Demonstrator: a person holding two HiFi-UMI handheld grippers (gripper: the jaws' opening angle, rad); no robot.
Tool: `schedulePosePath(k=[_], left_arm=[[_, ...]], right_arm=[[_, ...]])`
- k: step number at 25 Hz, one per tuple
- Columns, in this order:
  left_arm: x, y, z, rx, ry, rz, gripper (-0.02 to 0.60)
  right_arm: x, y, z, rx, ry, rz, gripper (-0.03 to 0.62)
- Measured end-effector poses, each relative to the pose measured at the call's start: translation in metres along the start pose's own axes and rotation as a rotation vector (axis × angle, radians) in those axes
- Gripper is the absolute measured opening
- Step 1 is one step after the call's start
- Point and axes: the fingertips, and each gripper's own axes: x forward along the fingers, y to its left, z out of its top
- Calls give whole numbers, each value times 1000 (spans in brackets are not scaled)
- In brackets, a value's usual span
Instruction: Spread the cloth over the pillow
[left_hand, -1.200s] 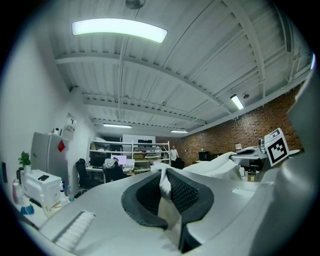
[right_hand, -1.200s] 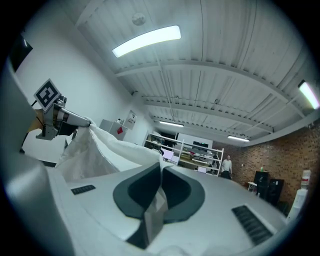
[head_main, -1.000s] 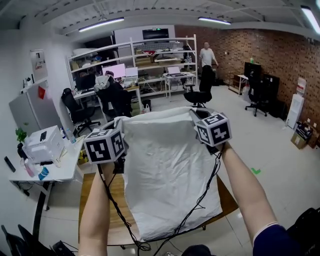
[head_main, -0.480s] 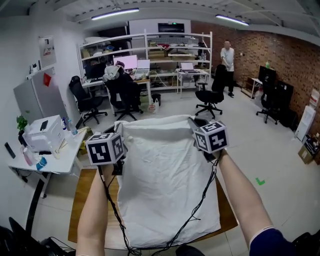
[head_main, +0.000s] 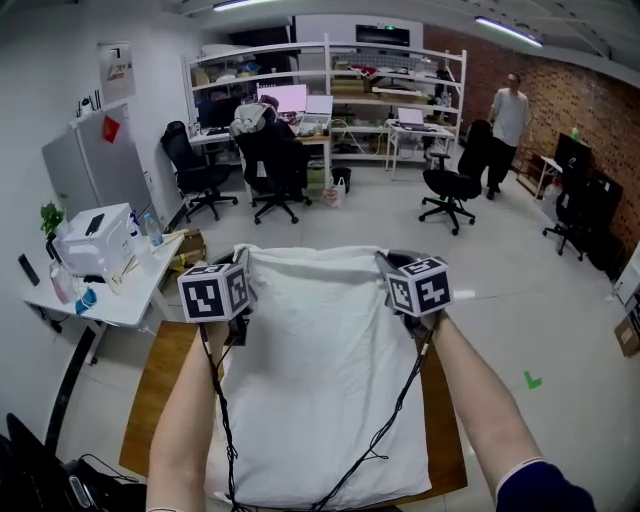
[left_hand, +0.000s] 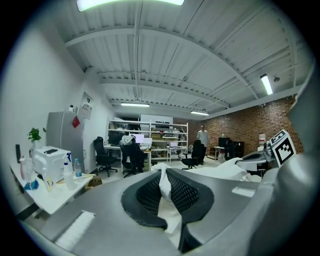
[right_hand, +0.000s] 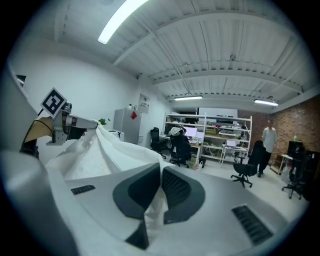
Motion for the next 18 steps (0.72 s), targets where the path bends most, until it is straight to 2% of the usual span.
schedulePosePath(k=[5, 12, 18], left_arm=[[42, 18, -27, 5, 73, 10, 20], [97, 43, -99, -36, 217, -24, 20], [135, 57, -155, -54, 326, -21, 20]], right_arm=[[41, -5, -26, 34, 57, 20, 20], [92, -8, -74, 77, 157, 32, 21], [134, -9, -126, 101, 263, 46, 21]])
